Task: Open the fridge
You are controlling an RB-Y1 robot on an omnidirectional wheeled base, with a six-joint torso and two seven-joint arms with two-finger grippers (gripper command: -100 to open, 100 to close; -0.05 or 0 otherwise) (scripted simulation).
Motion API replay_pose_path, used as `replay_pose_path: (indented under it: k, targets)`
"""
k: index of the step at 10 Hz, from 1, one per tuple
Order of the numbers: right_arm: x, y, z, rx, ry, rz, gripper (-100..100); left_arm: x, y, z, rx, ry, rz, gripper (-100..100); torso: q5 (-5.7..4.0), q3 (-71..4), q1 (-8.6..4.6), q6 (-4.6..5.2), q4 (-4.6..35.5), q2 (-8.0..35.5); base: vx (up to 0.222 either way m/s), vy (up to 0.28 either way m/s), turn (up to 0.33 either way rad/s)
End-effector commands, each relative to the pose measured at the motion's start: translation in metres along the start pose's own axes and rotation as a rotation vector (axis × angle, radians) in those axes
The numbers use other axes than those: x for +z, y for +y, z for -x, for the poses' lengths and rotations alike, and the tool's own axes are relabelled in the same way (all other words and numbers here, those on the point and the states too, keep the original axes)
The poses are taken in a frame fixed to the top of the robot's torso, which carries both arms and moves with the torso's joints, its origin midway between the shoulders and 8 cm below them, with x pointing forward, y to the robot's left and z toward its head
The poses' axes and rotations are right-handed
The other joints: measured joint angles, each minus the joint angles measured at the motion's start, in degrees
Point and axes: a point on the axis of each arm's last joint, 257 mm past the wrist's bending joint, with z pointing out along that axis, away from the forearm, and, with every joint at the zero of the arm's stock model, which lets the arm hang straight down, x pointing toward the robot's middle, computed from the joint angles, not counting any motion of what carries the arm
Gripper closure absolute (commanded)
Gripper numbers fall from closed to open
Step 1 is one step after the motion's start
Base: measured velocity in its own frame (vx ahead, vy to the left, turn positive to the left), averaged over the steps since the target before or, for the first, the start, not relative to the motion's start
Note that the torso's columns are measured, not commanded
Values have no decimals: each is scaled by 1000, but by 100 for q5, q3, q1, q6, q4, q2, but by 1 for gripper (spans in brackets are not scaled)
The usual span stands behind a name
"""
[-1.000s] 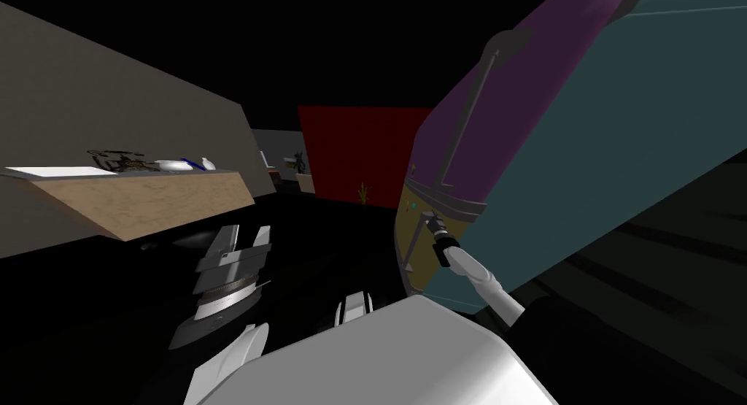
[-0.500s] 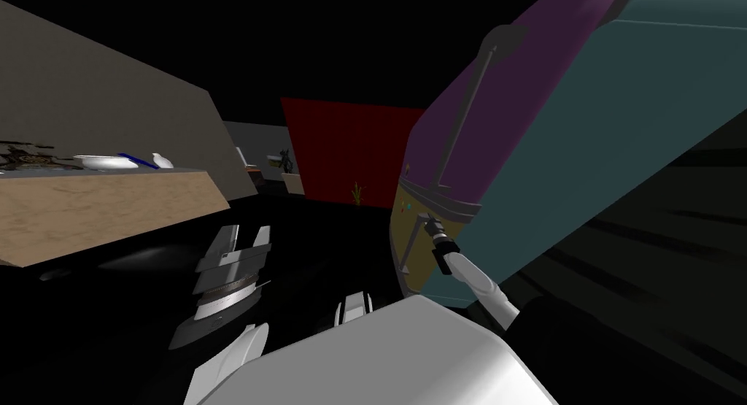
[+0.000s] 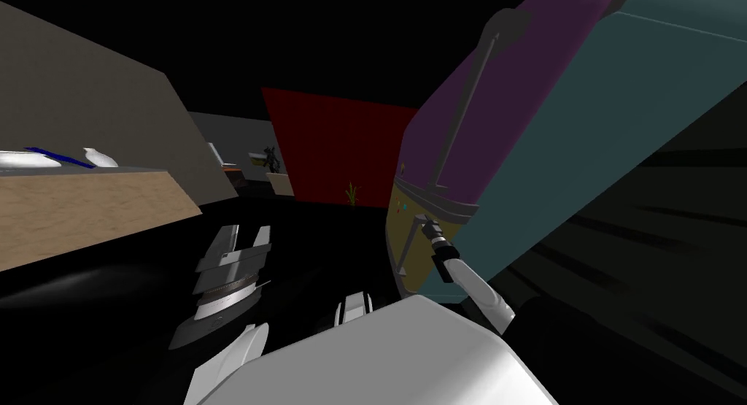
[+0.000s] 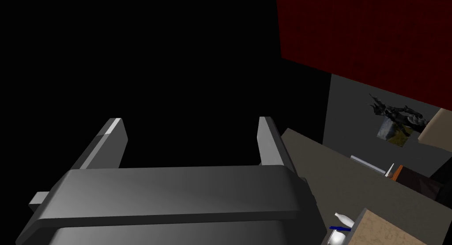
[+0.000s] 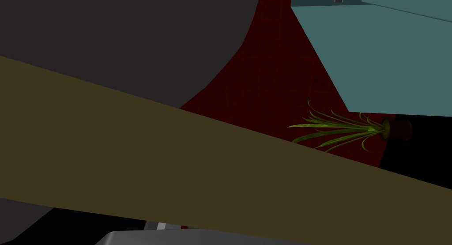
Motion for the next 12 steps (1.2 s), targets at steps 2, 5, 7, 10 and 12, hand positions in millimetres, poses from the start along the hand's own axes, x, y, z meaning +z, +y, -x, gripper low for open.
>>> replay_pose_path:
  k: [2, 5, 7, 10, 12]
  targets:
    - [-20, 5, 22, 3, -45, 19, 100, 0, 0, 0, 0, 0, 0, 0, -3, 2, -3, 6, -2, 2, 64, -9, -122]
    - [-28, 4, 31, 6, -63, 21, 100, 0, 0, 0, 0, 0, 0, 0, -3, 8, 1, 19, -4, 8, 63, -6, -106]
    - [-27, -5, 34, 4, -72, 0, 100, 0, 0, 0, 0, 0, 0, 0, -2, 10, 0, 19, 1, 11, 56, -6, -98]
    - [-31, -8, 15, -3, -32, 2, 100, 0, 0, 0, 0, 0, 0, 0, 41, -37, 73, -21, 1, -48, 156, 219, -110]
    - [-33, -9, 4, -8, -10, 3, 100, 0, 0, 0, -1, 0, 0, 0, 45, -56, 45, -45, 4, -67, 162, 315, -87]
